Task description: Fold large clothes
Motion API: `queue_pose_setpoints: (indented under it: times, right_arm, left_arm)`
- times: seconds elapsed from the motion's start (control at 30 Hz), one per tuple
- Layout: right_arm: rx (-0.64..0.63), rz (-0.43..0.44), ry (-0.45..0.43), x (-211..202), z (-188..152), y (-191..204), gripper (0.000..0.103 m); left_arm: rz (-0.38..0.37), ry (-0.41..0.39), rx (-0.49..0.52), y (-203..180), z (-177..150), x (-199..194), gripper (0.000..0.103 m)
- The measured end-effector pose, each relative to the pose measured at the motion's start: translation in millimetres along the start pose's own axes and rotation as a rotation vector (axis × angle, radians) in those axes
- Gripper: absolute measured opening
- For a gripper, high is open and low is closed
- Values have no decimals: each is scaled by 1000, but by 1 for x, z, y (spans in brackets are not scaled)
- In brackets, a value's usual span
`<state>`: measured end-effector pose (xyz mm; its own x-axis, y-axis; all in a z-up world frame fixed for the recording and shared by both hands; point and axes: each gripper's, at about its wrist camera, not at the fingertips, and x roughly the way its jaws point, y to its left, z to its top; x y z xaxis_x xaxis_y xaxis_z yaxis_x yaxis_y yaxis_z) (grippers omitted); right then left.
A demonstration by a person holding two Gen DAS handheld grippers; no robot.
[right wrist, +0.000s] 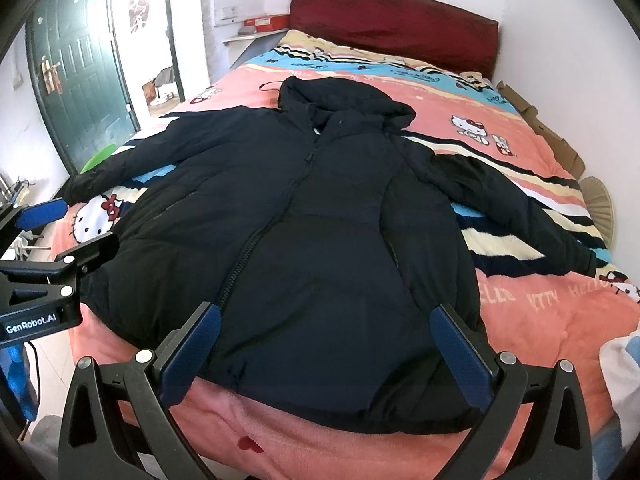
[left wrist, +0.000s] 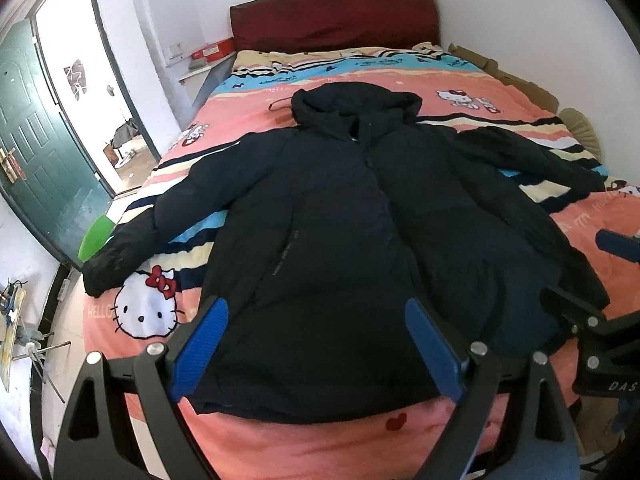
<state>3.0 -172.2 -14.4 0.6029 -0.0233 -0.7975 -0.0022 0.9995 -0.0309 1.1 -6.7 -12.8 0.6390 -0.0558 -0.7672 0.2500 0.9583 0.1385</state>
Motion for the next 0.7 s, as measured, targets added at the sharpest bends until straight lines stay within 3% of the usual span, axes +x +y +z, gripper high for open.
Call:
queue_pose_setpoints:
  times: [0.7]
  right_arm:
    - [20, 0, 15, 4, -4, -8, 103]
  left_arm:
    - [-28, 20, 21, -7, -1, 4, 91]
